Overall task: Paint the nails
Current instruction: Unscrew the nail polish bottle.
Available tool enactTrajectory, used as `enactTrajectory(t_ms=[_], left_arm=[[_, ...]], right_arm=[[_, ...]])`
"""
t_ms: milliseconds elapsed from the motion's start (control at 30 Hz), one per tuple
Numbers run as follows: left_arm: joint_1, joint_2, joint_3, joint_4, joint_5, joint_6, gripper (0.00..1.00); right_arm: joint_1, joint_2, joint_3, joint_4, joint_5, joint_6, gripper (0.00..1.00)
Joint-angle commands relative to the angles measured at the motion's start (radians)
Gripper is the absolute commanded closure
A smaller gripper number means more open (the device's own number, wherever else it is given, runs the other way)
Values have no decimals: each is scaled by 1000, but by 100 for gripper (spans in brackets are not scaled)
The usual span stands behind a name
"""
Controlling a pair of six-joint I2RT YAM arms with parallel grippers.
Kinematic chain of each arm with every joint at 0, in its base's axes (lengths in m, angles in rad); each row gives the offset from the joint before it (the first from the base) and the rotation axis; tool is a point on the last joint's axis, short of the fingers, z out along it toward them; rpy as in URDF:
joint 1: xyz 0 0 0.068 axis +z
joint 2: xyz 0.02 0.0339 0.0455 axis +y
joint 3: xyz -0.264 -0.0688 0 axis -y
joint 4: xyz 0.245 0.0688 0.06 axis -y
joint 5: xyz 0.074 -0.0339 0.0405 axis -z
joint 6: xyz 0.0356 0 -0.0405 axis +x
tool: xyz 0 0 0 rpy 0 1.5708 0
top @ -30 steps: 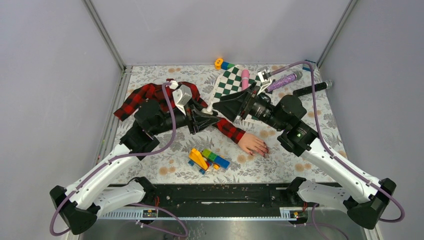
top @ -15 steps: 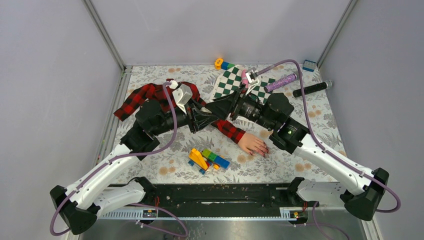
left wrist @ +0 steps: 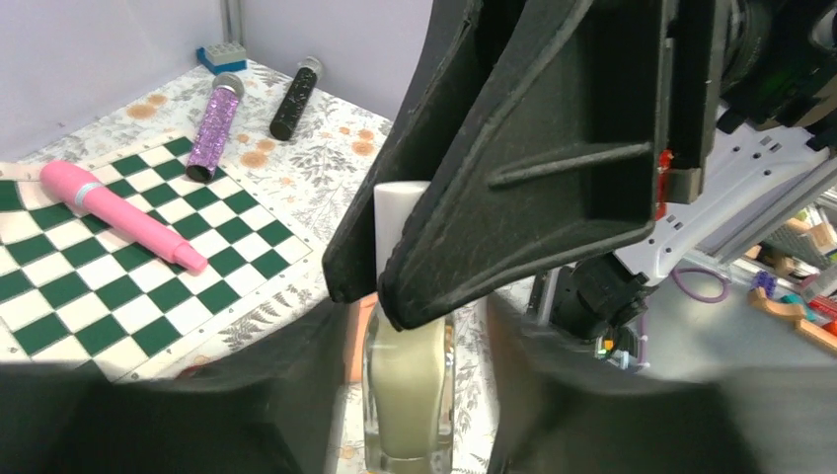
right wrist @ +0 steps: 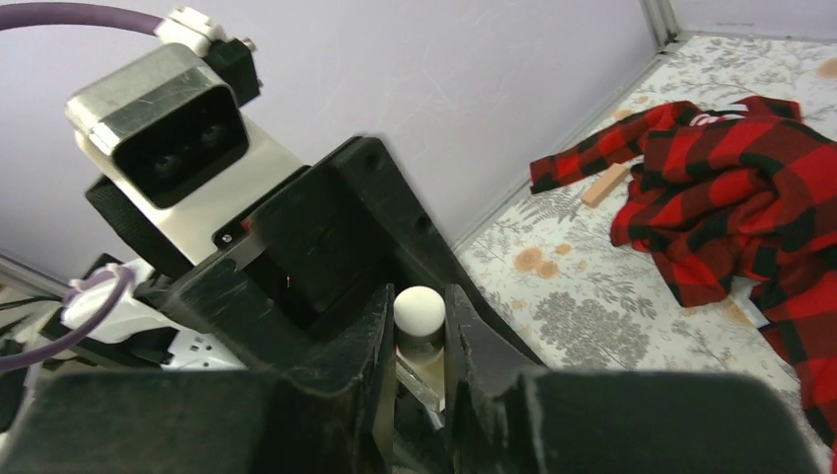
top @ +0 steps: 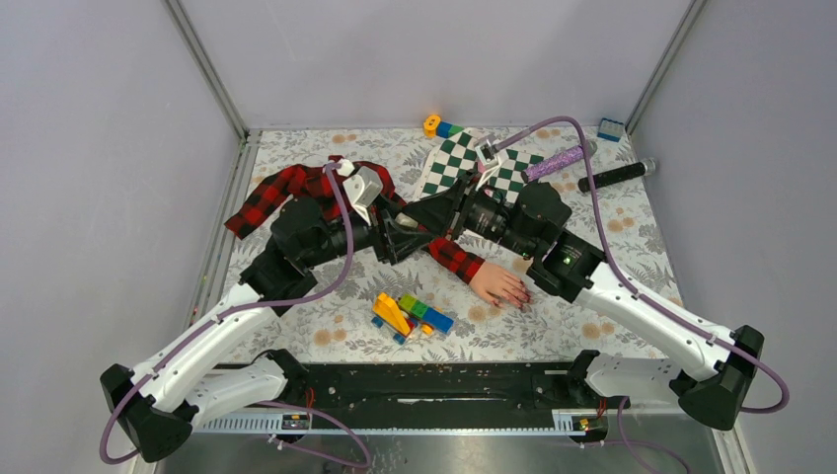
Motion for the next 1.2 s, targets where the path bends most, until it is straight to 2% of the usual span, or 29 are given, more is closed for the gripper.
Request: enactTrajectory(t_ms=[0, 33, 67, 200, 400, 467, 600, 833, 933, 1000, 1100, 1167], left_arm=[[-3, 3, 25, 9, -34, 16, 34], [-1, 1, 30, -3, -41, 24, 7], [-1, -1, 36, -18, -50, 36, 2], [11, -12, 59, -68, -28, 79, 1], [38, 10, 101, -103, 90, 96, 2], [47, 13, 100, -84, 112, 74, 5], [61, 30, 104, -70, 125, 37, 23], [63, 49, 100, -48, 166, 0, 35], [62, 49, 96, -48, 174, -8, 43], [62, 47, 91, -18, 186, -17, 55], [63, 49, 80, 4, 210, -30, 87], [63, 47, 74, 16, 221, -35, 100]], right_arm=[[43, -11, 83, -62, 102, -99, 100], [50, -12, 94, -91, 132, -128, 100], [59, -13, 106, -119, 158, -155, 100], [86, -14, 136, -189, 249, -229, 100], [110, -6, 170, -229, 282, -293, 100], [116, -3, 175, -229, 289, -300, 100], [130, 0, 177, -261, 289, -307, 100], [157, 0, 174, -254, 283, -316, 100], [159, -7, 168, -246, 273, -314, 100], [160, -10, 160, -245, 272, -313, 100], [161, -14, 154, -246, 274, -309, 100], [161, -20, 148, -246, 287, -304, 100]])
